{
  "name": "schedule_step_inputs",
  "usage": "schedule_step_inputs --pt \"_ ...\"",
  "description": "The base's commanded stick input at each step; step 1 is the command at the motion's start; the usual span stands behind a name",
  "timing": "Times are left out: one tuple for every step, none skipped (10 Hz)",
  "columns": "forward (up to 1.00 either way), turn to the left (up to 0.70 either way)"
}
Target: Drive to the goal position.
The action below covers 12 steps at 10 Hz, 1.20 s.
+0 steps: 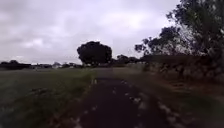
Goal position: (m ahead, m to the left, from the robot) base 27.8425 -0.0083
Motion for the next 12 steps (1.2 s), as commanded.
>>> schedule_step_inputs --pt "0.5 0.0" --pt "0.5 0.0" --pt "0.5 0.0" --pt "0.5 0.0" --pt "0.5 0.0" --pt "0.5 0.0" --pt "0.5 0.0" --pt "0.5 0.0" --pt "0.5 0.0" --pt "0.5 0.0" --pt "0.5 0.0" --pt "0.5 0.0"
